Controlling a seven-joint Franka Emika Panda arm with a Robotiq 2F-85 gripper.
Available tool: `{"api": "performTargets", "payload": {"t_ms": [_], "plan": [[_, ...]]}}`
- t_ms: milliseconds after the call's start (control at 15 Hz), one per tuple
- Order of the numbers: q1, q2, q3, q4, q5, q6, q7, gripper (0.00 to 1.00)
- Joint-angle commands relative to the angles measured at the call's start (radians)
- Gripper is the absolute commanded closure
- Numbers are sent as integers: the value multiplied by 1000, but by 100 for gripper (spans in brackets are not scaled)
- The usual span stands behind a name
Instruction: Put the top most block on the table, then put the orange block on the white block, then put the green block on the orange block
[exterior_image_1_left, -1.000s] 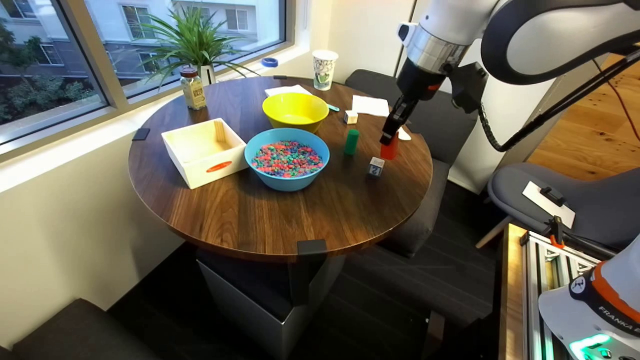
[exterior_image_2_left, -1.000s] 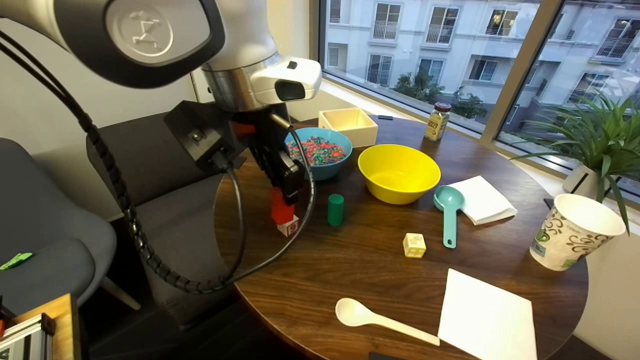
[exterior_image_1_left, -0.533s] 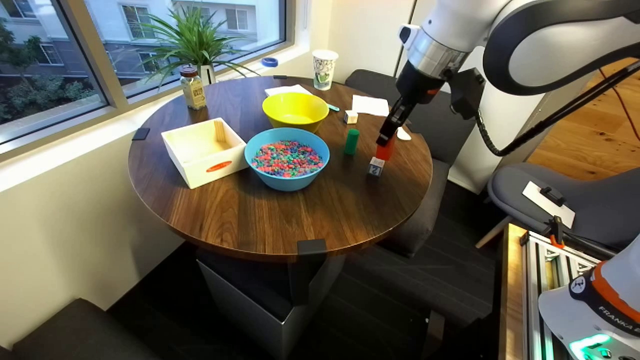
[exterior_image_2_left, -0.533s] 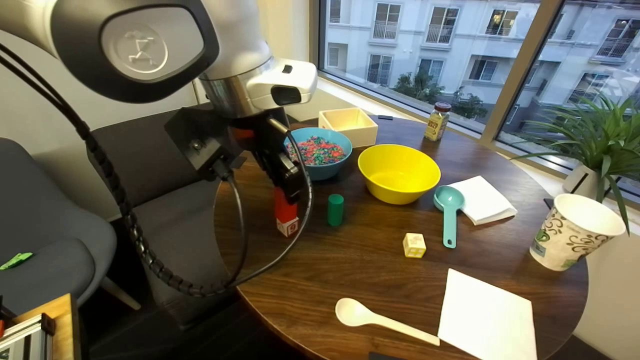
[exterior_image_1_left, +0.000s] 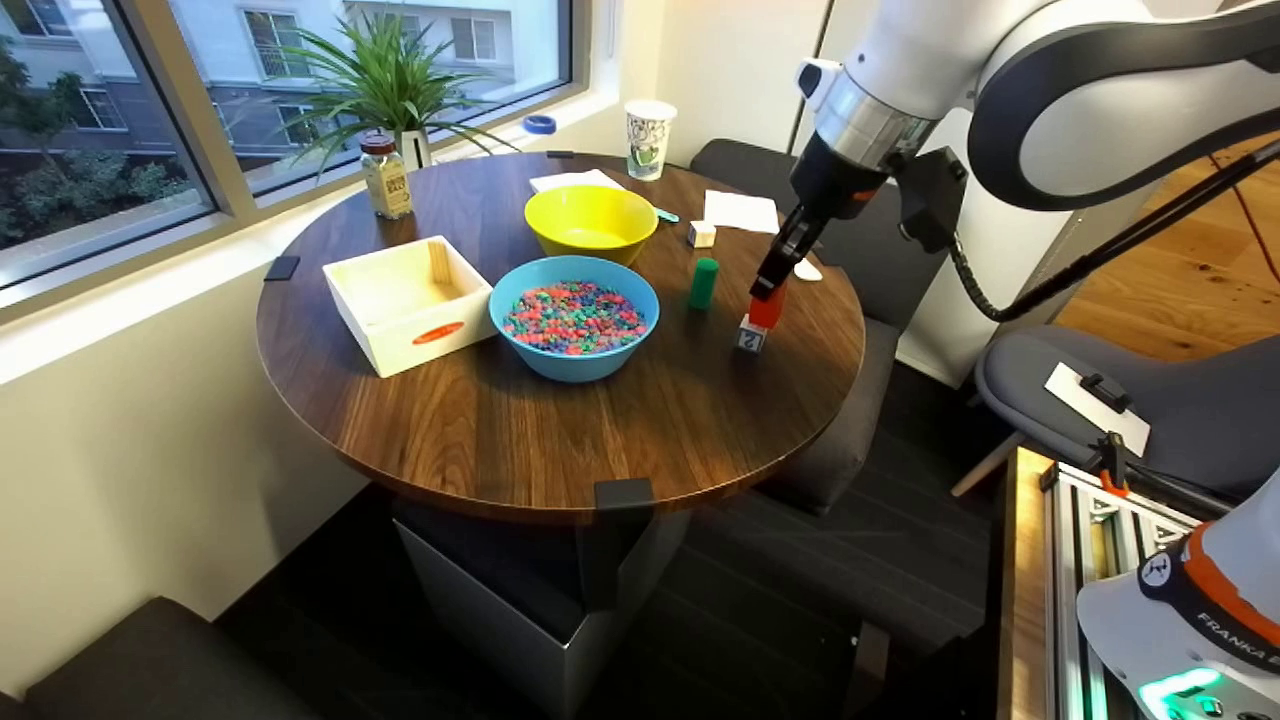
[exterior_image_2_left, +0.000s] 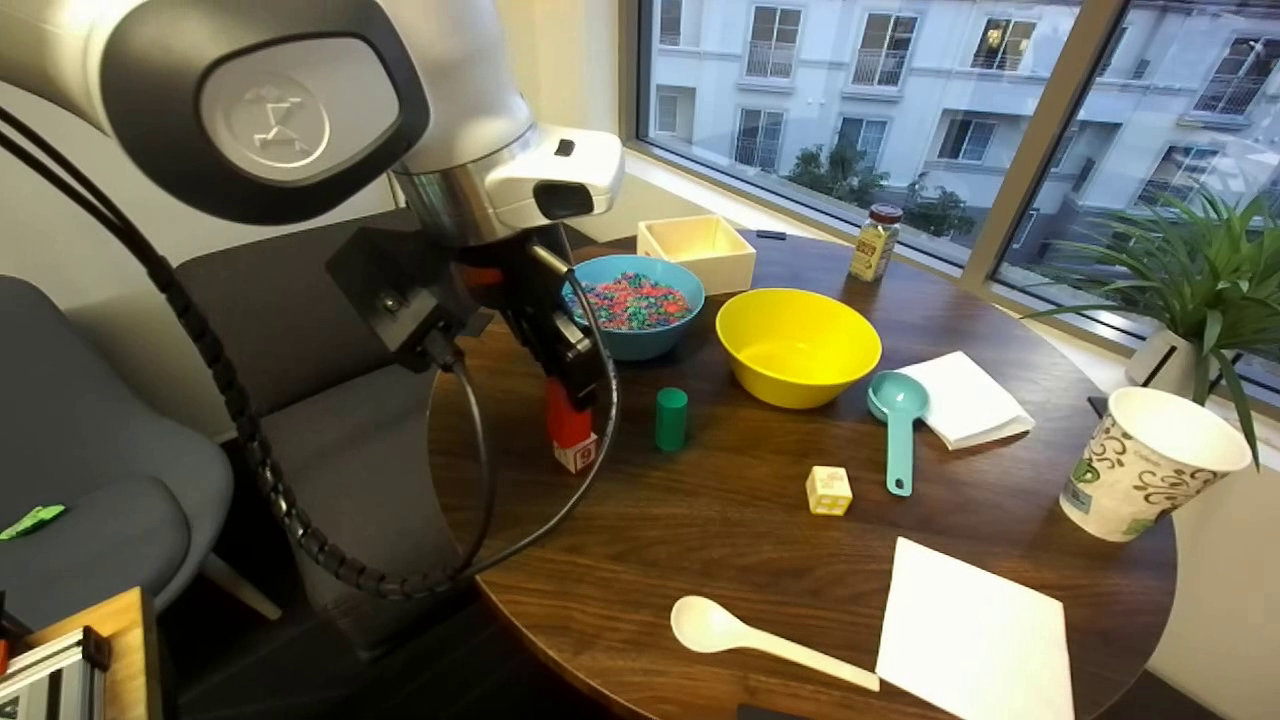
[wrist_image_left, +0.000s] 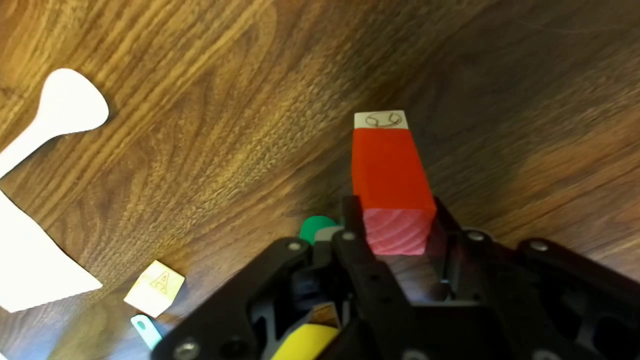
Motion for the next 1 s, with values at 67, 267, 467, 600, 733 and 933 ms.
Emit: {"api": "performTargets", "payload": {"t_ms": [67,267,467,600,733,933], "plan": [[-4,-21,8,-40,-38,43,17,92],[-5,-21,8,-46,-44,64,19,92],[-3,-21,7,-52,-36,72,19,92],[-2,-22,6,-58,-30,73,17,92],[-3,-21,5,-60,-32,78,17,92],[-4,-21,6,-62,-33,92,19,92]]}}
